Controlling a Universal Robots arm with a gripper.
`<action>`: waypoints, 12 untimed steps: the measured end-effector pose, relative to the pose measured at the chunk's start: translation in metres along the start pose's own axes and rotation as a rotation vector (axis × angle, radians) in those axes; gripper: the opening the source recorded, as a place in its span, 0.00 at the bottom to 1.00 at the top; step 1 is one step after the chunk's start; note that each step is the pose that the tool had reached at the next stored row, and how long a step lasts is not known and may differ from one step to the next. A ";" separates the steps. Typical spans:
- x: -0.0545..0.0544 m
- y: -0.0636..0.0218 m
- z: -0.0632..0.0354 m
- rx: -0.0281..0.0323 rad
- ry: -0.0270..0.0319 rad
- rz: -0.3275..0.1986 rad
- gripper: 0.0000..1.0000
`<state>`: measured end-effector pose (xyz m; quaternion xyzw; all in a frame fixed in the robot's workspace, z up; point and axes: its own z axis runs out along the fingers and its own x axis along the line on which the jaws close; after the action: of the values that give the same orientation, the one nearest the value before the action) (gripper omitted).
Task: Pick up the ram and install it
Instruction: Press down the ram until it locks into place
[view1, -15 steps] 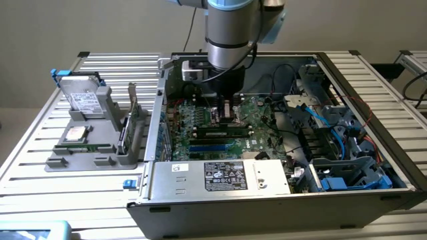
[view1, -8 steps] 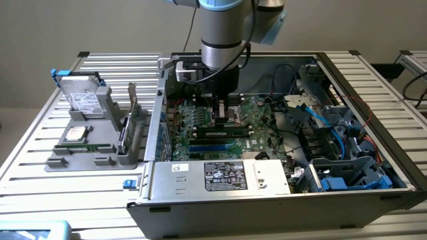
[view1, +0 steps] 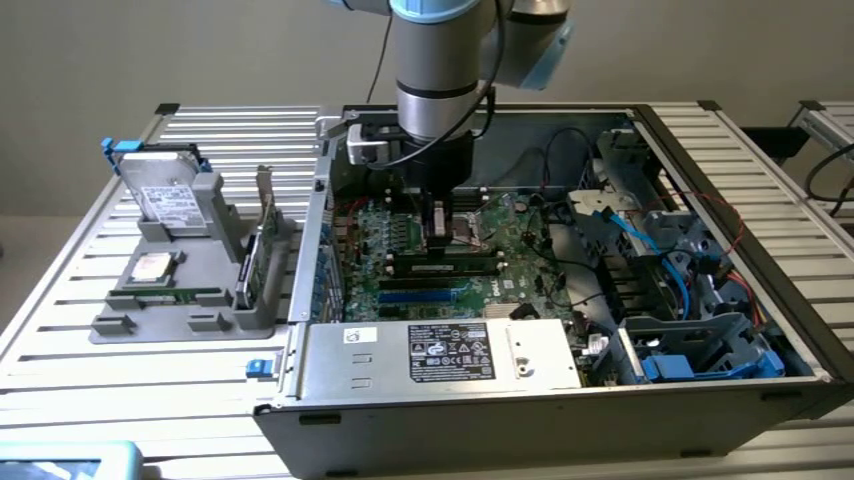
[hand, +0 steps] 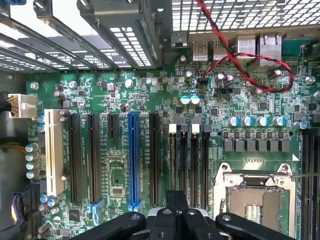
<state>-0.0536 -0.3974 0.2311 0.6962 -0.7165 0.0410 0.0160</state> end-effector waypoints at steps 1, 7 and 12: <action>0.000 0.0006 0.0004 0.0010 -0.0002 0.000 0.11; 0.000 0.0011 0.0043 0.0085 0.0003 0.001 0.11; -0.001 0.0012 0.0070 0.0127 0.0002 0.001 0.11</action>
<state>-0.0546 -0.3974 0.2241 0.6959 -0.7166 0.0457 0.0117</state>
